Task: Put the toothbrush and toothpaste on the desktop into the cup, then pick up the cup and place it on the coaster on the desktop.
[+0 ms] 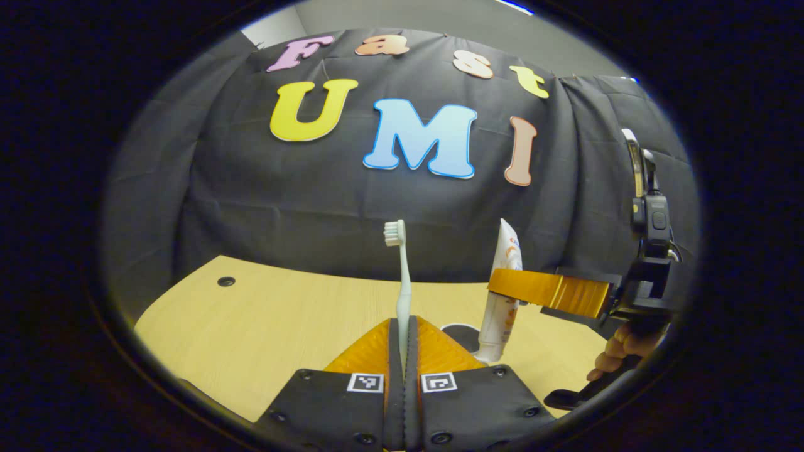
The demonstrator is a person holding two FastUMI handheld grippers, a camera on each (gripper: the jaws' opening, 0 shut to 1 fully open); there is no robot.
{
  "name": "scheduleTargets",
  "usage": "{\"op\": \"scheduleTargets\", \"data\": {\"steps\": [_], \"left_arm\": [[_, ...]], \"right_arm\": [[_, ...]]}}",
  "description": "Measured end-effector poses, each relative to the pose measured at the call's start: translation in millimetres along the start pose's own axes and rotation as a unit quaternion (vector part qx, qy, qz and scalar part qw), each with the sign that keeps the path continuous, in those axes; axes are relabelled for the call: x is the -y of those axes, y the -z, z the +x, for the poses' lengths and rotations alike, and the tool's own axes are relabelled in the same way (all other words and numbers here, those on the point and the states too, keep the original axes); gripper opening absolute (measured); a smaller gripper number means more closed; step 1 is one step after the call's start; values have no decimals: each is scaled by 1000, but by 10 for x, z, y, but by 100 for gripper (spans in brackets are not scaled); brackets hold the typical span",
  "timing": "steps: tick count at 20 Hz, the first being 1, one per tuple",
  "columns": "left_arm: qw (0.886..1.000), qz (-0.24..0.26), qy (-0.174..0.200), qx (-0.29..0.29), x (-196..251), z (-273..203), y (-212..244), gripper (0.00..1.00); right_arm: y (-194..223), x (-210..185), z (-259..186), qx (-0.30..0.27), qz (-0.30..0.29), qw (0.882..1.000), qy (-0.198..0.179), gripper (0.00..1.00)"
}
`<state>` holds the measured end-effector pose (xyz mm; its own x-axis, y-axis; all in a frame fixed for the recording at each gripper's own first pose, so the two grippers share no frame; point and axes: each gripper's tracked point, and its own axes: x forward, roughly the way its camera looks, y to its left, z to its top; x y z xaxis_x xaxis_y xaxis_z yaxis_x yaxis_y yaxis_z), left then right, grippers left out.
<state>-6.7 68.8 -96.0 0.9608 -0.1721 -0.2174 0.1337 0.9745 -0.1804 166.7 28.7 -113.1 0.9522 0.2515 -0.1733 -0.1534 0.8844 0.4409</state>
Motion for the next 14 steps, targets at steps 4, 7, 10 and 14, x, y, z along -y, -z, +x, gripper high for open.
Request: {"op": "scheduleTargets", "data": {"steps": [4,7,10,14], "left_arm": [[1000,6,0,21,30,51,-98,7],[999,9,-2,32,23,79,-149,7],[999,10,-2,31,28,106,-166,7],[999,13,-7,31,6,77,-177,7]], "right_arm": [[-114,58,189,32,-19,999,2,20],[-150,113,324,53,-42,998,3,20],[-37,177,471,44,-58,997,8,20],[138,248,595,14,-79,997,18,19]]}}
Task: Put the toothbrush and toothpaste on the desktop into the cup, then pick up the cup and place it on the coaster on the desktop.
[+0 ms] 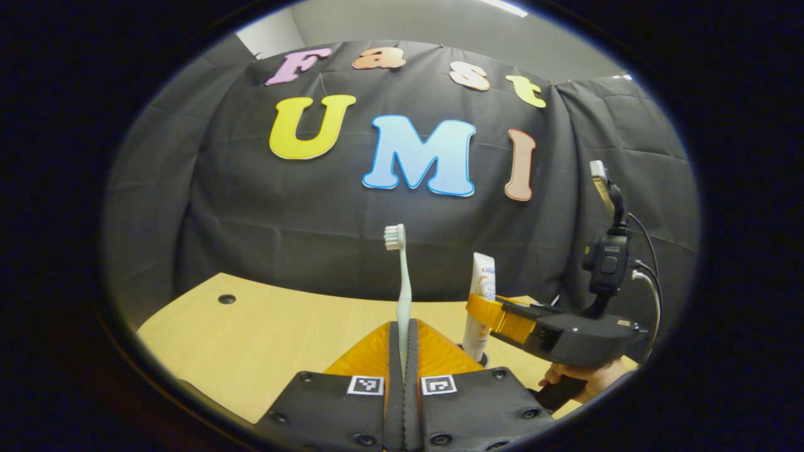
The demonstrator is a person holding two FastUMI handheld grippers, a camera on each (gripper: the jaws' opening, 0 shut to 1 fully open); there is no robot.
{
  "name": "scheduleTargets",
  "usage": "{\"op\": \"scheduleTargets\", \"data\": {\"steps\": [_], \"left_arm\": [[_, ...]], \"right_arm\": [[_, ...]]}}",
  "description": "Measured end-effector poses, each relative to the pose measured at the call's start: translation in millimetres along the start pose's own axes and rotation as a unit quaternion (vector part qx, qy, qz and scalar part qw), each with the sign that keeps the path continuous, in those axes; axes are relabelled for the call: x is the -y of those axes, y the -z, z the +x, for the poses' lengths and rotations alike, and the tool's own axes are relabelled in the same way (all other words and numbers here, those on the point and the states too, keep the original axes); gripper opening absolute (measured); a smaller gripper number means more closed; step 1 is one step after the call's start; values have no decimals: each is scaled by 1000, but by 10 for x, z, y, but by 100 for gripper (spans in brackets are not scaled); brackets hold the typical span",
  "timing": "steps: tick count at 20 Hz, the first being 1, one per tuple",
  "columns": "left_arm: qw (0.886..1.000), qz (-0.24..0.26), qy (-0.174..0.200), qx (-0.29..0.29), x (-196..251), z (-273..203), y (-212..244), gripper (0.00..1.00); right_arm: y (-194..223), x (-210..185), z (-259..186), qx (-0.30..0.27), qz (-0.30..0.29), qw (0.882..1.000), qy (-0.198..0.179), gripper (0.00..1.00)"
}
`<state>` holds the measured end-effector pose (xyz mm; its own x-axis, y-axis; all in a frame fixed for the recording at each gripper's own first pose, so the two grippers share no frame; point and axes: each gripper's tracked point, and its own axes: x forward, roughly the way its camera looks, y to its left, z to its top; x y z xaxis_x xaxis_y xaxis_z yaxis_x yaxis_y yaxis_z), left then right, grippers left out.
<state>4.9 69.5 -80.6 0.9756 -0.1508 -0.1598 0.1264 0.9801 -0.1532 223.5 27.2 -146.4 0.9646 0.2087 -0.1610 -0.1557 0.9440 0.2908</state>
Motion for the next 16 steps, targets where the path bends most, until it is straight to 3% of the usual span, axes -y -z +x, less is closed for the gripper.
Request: {"op": "scheduleTargets", "data": {"steps": [1,2,6,7,8,14,16], "left_arm": [[1000,1,-1,0,-10,-4,2,7],[1000,1,-1,0,-12,-7,-1,7],[1000,-10,-2,-5,-3,-36,29,7],[1000,-12,-3,-7,-21,-34,42,7],[1000,-14,-4,-9,-21,-34,54,7],[1000,-18,-9,-19,-59,-22,119,7],[999,-22,-10,-23,-69,-2,152,7]], "right_arm": [[63,8,13,-10,-9,1000,1,15],[123,-3,19,-20,-20,1000,1,21],[356,7,64,-55,-47,997,2,22],[417,13,80,-65,-51,997,2,18],[474,24,79,-76,-55,996,4,24],[792,31,35,-140,-90,986,6,24],[838,15,13,-150,-105,983,4,29]]}}
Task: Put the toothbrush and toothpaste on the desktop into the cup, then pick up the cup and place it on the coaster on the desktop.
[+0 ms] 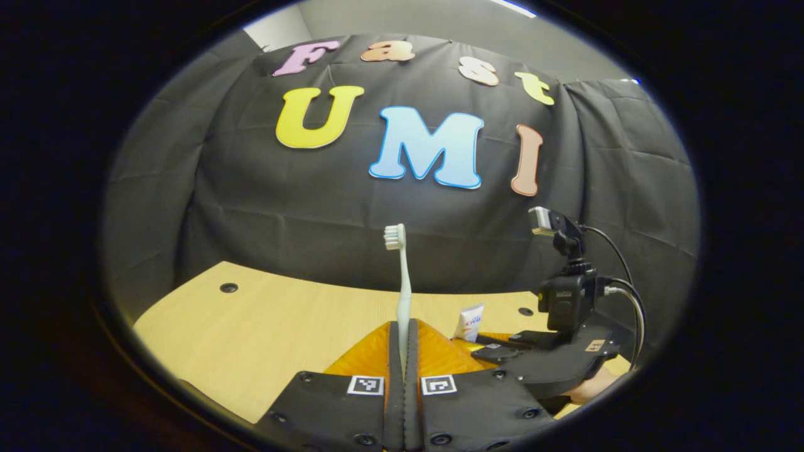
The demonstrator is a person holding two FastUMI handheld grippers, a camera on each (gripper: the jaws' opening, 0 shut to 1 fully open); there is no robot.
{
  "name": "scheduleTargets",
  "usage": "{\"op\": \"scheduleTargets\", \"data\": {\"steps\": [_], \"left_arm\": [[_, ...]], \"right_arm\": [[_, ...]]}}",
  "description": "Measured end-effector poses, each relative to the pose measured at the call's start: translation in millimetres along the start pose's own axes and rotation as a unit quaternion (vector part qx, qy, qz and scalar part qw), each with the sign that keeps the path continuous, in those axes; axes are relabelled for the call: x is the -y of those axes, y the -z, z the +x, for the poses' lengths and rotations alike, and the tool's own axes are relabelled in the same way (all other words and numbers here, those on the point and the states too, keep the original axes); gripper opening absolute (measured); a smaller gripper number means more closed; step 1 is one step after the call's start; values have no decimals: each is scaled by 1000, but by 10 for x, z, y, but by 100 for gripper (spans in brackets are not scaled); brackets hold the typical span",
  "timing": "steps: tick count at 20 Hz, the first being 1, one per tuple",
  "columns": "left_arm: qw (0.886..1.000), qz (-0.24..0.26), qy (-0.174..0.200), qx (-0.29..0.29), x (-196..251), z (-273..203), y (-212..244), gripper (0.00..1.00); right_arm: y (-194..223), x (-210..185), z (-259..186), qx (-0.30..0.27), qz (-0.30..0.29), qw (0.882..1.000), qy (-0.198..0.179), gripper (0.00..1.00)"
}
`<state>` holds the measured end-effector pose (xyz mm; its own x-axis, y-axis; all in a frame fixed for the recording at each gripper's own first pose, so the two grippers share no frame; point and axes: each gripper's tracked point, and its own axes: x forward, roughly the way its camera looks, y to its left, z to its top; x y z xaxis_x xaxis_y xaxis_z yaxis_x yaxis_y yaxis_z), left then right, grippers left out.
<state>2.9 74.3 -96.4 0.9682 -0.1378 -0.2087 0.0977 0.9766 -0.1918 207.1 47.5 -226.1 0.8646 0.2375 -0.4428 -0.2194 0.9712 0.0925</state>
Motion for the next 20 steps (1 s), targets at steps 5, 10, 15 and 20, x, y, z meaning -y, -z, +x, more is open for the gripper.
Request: {"op": "scheduleTargets", "data": {"steps": [5,10,15,20], "left_arm": [[1000,-10,-1,0,-3,23,21,7],[1000,-30,5,5,-17,127,42,7],[997,-63,16,32,-83,353,33,7],[997,-54,39,47,-20,625,36,7]], "right_arm": [[-30,-4,-33,0,-22,1000,8,33],[-197,41,-172,21,-11,1000,17,55],[-511,85,-497,63,25,998,18,56],[-901,290,-940,146,60,986,44,56]]}}
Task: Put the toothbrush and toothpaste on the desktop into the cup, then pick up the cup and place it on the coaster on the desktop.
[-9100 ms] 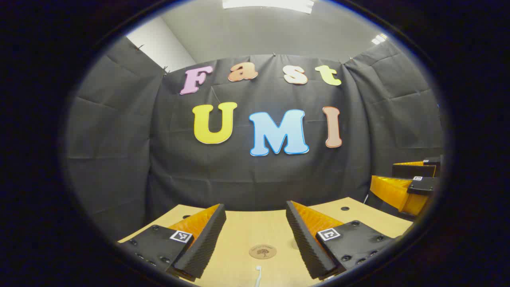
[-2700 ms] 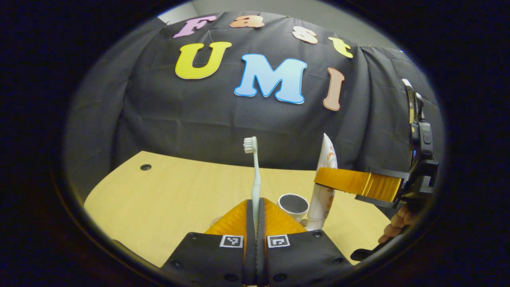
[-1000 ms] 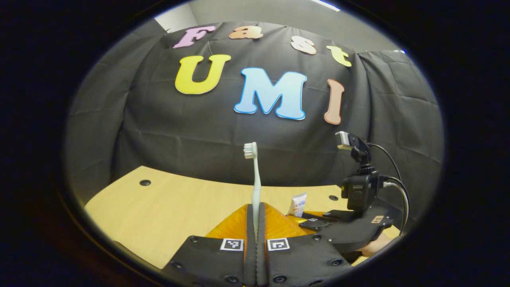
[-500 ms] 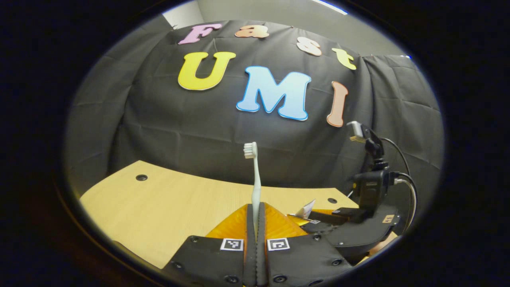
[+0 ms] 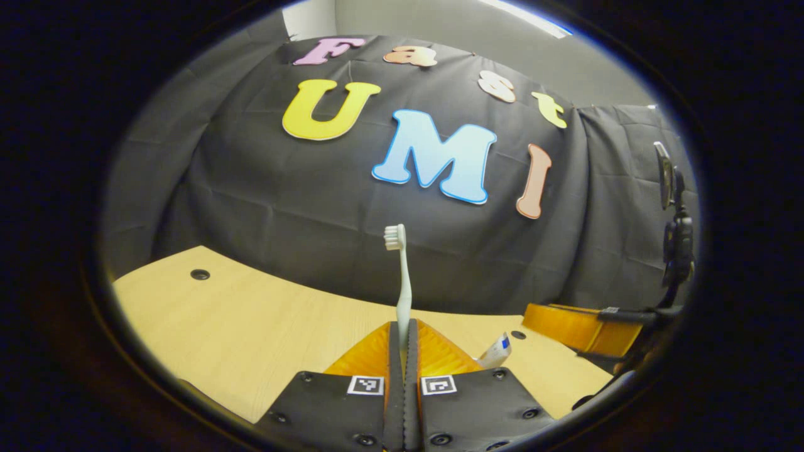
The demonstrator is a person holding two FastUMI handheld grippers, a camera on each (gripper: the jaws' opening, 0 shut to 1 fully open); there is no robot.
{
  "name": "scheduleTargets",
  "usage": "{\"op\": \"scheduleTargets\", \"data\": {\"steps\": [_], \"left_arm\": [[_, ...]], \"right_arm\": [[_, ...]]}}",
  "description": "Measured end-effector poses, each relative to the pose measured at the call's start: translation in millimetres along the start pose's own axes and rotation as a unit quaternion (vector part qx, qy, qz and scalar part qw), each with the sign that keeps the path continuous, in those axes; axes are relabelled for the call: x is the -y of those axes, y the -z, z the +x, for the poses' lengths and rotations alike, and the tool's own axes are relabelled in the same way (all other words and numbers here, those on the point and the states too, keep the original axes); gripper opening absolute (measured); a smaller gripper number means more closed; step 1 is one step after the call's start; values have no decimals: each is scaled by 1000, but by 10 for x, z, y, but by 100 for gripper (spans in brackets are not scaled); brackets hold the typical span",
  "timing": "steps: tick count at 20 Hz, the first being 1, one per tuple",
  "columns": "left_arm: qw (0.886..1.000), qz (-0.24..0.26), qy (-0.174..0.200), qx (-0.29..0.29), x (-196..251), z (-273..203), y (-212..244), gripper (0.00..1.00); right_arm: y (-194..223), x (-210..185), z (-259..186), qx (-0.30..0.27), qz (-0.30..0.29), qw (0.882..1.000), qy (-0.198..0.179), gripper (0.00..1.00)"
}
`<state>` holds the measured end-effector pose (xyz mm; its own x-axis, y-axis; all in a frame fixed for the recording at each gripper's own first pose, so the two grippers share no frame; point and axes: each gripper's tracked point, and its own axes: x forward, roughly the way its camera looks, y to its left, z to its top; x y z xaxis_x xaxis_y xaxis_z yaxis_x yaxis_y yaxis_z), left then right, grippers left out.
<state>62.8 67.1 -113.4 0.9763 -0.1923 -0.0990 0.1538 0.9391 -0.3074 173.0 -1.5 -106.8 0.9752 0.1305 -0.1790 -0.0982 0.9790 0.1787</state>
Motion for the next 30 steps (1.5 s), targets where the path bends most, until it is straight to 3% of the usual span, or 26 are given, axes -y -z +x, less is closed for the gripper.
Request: {"op": "scheduleTargets", "data": {"steps": [7,10,16,27,30], "left_arm": [[997,-33,57,28,312,285,-15,7],[997,-19,69,34,437,414,23,7],[995,3,92,34,641,603,134,7],[995,38,89,-6,652,768,535,7],[995,46,88,-22,632,759,641,11]], "right_arm": [[-164,273,-305,34,10,999,34,56],[20,381,-409,13,-12,999,51,95],[234,427,-564,-19,5,998,65,96],[333,456,-649,-37,31,996,72,96],[359,428,-623,-43,39,996,68,96]]}}
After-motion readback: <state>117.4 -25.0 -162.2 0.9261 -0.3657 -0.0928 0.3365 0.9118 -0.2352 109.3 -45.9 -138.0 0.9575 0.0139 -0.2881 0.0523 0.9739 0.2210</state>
